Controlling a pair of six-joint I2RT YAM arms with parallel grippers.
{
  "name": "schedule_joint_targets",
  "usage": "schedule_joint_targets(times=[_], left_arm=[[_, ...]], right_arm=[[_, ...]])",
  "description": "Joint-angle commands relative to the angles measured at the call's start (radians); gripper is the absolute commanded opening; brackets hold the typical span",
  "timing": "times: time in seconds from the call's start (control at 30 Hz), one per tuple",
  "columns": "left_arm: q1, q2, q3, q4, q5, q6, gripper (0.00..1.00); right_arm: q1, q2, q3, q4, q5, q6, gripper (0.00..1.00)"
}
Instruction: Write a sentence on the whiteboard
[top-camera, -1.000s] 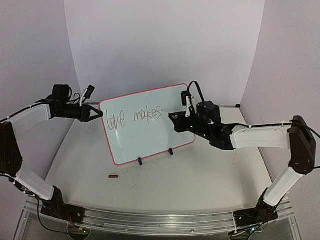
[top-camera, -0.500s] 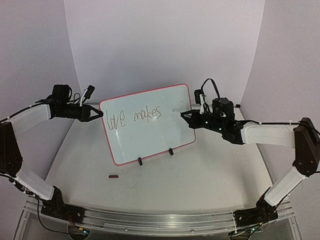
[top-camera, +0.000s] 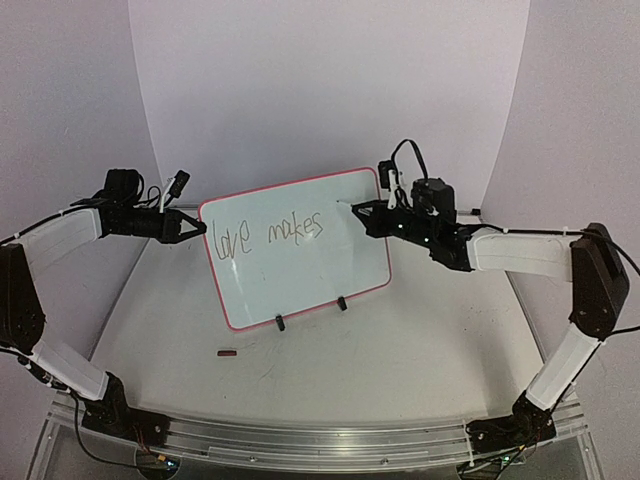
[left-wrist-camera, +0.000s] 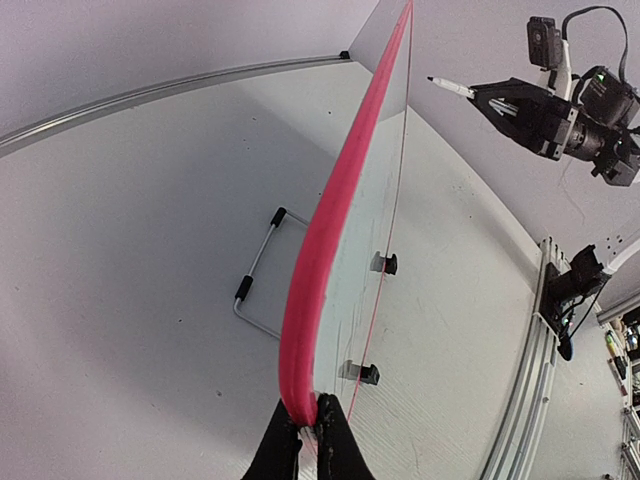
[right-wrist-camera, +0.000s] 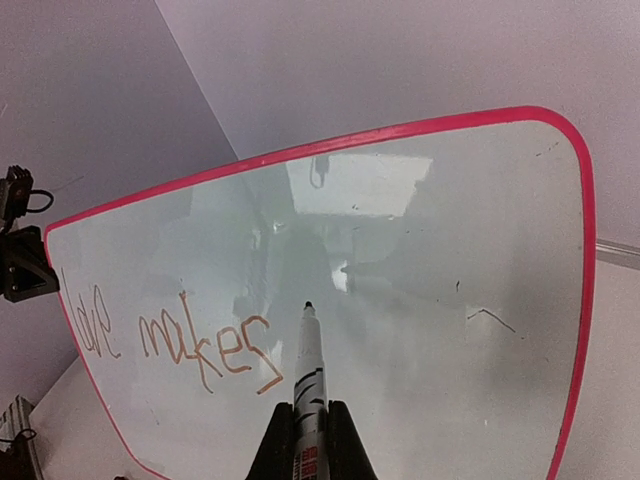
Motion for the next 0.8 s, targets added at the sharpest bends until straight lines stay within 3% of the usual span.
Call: schedule_joint_targets(times=[0.0, 0.4, 0.77], left_arm=[[-0.012, 0.02, 0.027, -0.023, -0.052, 0.049, 0.0], [-0.014, 0.023, 0.026, -0.023, -0.051, 0.049, 0.0], [-0.015, 0.024, 0.027, -0.026, -0.054, 0.051, 0.0]], right_arm=[[-0.002, 0.041, 0.071, 0.024, 0.048, -0.031, 0.0], [-0.002, 0.096, 0.094, 0.018, 0.084, -0.043, 0.0], [-0.002, 0.079, -0.023, 0.037, 0.061, -0.004, 0.0]])
